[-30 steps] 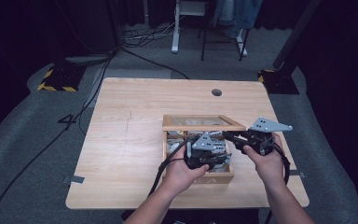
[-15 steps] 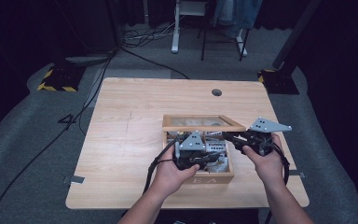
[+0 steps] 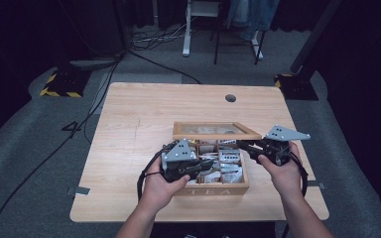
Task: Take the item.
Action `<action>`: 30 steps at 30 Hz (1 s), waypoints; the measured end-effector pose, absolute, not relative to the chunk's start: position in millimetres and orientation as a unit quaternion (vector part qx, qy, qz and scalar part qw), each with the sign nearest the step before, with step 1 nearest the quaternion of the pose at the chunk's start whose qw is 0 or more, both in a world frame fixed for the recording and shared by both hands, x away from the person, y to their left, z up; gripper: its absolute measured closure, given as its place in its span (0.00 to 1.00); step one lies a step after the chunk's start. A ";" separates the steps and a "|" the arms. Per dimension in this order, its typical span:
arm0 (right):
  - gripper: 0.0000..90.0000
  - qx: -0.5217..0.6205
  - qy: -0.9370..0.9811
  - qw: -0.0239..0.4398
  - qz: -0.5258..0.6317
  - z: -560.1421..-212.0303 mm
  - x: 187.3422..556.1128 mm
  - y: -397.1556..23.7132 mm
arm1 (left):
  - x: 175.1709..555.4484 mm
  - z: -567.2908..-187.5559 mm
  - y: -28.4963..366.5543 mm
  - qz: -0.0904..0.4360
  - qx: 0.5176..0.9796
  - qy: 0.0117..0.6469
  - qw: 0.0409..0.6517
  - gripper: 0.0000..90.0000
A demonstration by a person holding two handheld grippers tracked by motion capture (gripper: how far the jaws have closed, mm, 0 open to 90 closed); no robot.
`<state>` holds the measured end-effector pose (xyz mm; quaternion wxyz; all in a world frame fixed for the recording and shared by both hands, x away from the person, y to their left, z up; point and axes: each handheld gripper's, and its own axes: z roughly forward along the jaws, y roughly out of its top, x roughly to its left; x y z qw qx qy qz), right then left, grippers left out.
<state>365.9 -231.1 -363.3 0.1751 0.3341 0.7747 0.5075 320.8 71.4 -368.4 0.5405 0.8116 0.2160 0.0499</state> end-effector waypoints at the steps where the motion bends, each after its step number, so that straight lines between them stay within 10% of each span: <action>1: 0.79 0.333 0.775 0.174 0.508 -363.5 366.0 -231.1 | 319.6 -366.5 75.8 0.053 0.810 0.217 0.541 0.98; 30: 0.79 0.334 0.776 0.167 0.508 -366.1 365.2 -232.3 | 324.3 -371.9 177.4 0.120 0.774 0.354 0.510 0.97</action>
